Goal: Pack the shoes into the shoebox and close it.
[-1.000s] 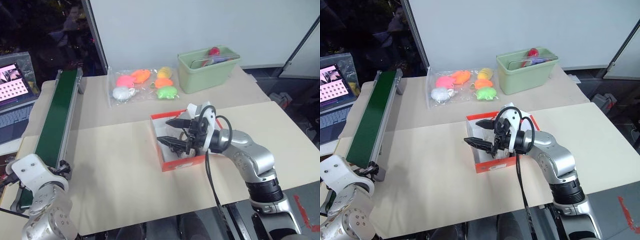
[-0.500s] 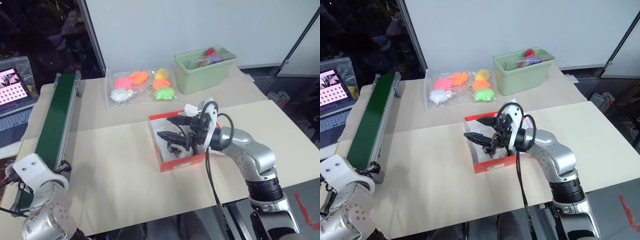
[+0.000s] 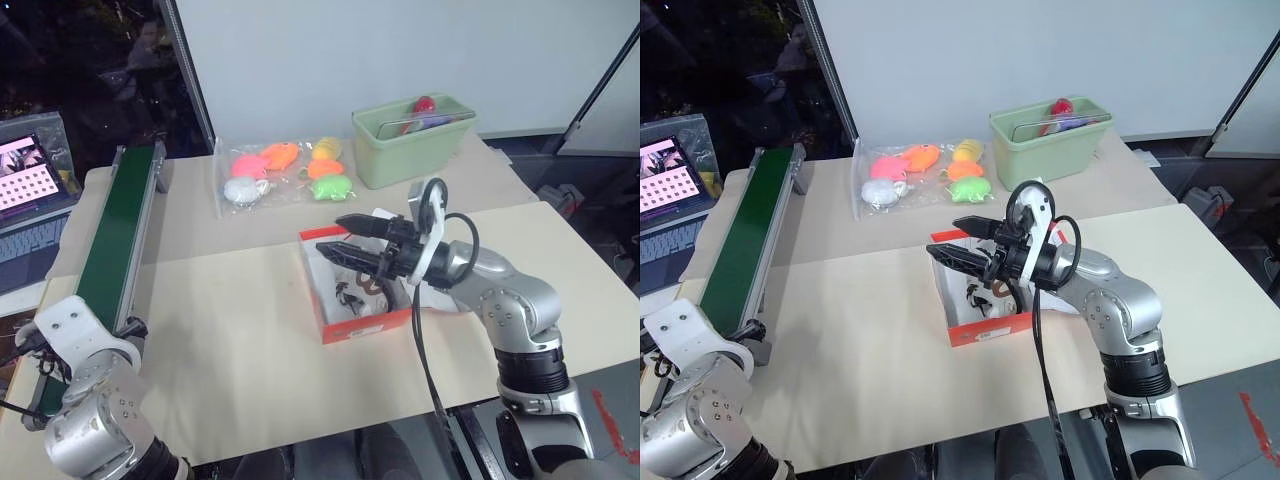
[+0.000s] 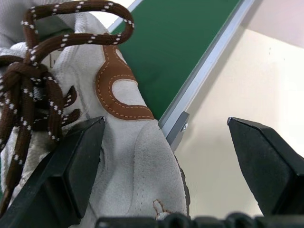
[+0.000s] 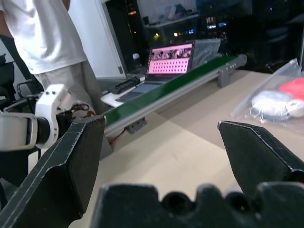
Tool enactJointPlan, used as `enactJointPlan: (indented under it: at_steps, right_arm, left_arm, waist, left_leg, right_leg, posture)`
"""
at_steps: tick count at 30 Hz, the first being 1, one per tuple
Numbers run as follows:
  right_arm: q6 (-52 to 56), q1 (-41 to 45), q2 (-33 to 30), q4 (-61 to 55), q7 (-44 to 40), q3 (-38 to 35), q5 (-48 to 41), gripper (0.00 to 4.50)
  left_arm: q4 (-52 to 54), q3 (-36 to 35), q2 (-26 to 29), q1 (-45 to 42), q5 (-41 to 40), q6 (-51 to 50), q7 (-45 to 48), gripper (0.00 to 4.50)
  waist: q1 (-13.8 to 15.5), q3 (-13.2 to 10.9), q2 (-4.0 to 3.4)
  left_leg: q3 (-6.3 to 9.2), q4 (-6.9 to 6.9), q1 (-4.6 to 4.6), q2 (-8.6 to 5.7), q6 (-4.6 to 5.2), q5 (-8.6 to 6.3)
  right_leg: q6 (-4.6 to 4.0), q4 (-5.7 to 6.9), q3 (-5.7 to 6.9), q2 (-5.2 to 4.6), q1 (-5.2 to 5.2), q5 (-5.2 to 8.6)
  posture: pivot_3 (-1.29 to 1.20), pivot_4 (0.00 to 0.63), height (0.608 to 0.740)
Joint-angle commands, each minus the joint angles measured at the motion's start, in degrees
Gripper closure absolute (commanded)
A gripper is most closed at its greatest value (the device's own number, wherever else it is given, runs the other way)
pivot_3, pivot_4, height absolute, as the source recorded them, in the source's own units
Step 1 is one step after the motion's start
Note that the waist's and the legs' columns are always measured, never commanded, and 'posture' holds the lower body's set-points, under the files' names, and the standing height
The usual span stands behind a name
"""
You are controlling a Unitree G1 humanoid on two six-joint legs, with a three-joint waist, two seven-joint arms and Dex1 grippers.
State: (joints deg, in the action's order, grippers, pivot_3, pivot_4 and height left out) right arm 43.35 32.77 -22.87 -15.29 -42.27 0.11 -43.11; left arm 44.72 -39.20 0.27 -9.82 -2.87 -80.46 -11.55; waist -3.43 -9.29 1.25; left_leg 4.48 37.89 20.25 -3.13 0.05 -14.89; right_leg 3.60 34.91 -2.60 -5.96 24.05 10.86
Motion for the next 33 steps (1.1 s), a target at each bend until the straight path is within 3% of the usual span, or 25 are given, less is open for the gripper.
enactJointPlan:
  at_steps: [1, 12, 24, 28, 33]
  right_arm:
    - [0.26, 1.74, 0.14, -2.05, 0.30, -1.25, -1.66, 0.00]
    - [0.60, 2.88, 0.06, -1.88, 0.65, -1.54, -2.39, 0.00]
    - [0.48, 3.38, 0.24, -1.05, 1.23, -1.75, -2.20, 0.00]
    - [0.13, 3.41, 0.62, -0.64, 1.30, -1.38, -1.79, 0.00]
    - [-0.24, 3.48, 1.06, -0.09, 1.32, -1.10, -1.12, 0.00]
  left_arm:
    - [-2.87, -1.19, -1.52, 0.88, 0.93, -3.53, 0.61, 0.75]
    - [-4.61, -2.49, -1.68, 0.96, 1.86, -2.81, 2.50, 4.46]
    - [-4.51, -1.21, -1.58, 1.26, 2.86, 0.27, 2.48, 4.46]
    - [-3.30, 4.33, 3.51, 0.21, 4.10, 9.35, 3.08, 4.46]
    - [-3.04, 12.16, 11.24, -1.78, 6.02, 20.86, 4.56, 4.46]
  waist:
    - [0.05, 0.00, 0.00]
    - [0.86, 0.01, -0.03]
    - [0.87, 0.03, -0.05]
    - [1.01, 0.02, -0.04]
    - [1.10, -0.34, 0.65]
  left_leg:
    - [0.00, 0.00, 0.00, 0.00, 0.00, 0.00]
    - [0.00, 0.00, 0.02, 0.00, 0.00, 0.00]
    - [0.00, 0.00, 0.00, -0.01, 0.00, 0.00]
    - [0.01, 0.00, 0.02, 0.01, -0.01, 0.00]
    - [0.09, 0.00, 0.15, 0.16, -0.10, 0.06]
  right_leg:
    - [0.00, 0.00, 0.00, 0.00, 0.00, 0.00]
    - [0.00, -0.04, 0.00, -0.01, 0.01, 0.01]
    - [0.01, -0.04, 0.01, -0.01, -0.02, 0.02]
    - [0.00, -0.02, 0.03, 0.00, 0.00, 0.02]
    - [-0.07, -0.08, 0.09, 0.20, 0.12, -0.01]
  posture:
    - [0.00, 0.150, 0.740]
    - [0.00, 0.150, 0.740]
    - [0.00, 0.150, 0.740]
    - [0.00, 0.150, 0.740]
    - [0.00, 0.150, 0.740]
